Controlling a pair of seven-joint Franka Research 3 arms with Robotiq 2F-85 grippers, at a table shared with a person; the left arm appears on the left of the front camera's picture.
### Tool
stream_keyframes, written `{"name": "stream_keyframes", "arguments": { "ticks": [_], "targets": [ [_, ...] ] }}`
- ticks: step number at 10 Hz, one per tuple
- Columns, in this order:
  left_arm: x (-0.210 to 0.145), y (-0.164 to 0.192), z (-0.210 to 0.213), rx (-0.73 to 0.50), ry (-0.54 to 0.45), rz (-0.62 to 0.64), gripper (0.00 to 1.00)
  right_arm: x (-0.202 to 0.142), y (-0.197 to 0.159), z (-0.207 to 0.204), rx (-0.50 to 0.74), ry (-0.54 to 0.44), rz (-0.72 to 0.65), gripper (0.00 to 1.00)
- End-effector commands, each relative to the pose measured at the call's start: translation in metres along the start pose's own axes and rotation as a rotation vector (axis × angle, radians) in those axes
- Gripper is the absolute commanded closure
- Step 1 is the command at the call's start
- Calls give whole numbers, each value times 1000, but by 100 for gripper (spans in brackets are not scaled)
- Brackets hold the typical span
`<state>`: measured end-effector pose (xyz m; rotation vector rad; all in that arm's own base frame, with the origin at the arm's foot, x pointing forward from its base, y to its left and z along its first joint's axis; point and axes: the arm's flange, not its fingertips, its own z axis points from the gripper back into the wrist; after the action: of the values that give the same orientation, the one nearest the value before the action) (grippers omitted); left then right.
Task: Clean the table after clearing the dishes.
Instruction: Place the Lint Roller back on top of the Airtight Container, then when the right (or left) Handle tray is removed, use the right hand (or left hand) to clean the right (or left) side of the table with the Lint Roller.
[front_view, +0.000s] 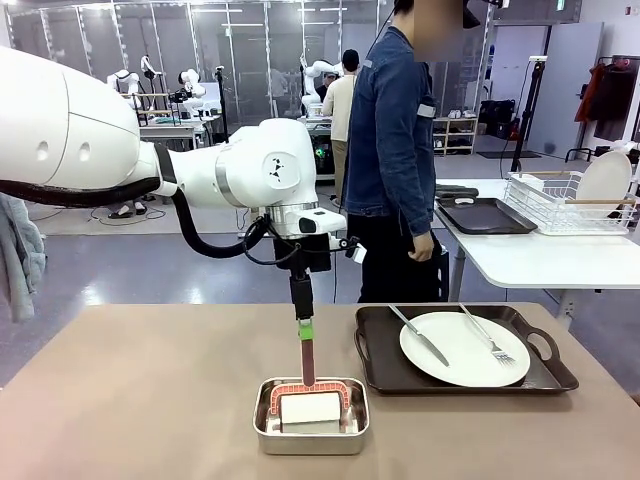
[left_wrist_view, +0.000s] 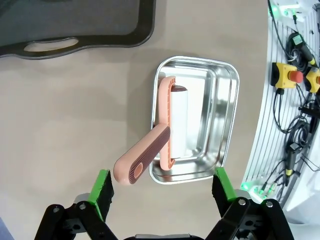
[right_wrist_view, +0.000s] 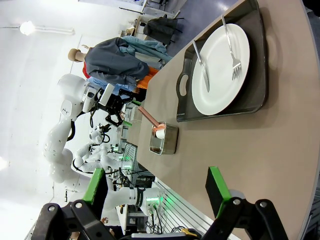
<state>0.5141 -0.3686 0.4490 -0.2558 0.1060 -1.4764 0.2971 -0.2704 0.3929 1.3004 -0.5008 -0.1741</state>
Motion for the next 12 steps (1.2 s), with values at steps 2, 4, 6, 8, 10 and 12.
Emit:
{"name": "stream_keyframes", "arguments": {
  "ticks": [2, 4, 6, 8, 10, 12],
  "targets": [
    [0, -1, 2, 2, 0, 0, 0, -1, 3, 0, 2, -2, 0, 0],
    [0, -1, 2, 2, 0, 0, 0, -1, 3, 0, 2, -2, 0, 0],
    [0, -1, 2, 2, 0, 0, 0, -1, 3, 0, 2, -2, 0, 0],
    [1, 0, 0, 0, 0, -1, 0, -1, 3, 0, 2, -2, 0, 0],
    [-41, 27, 64, 11, -145, 302, 0, -1, 3, 0, 2, -2, 0, 0],
    [-130, 20, 103, 38, -341, 615, 0, -1, 3, 0, 2, -2, 0, 0]
  ]
}}
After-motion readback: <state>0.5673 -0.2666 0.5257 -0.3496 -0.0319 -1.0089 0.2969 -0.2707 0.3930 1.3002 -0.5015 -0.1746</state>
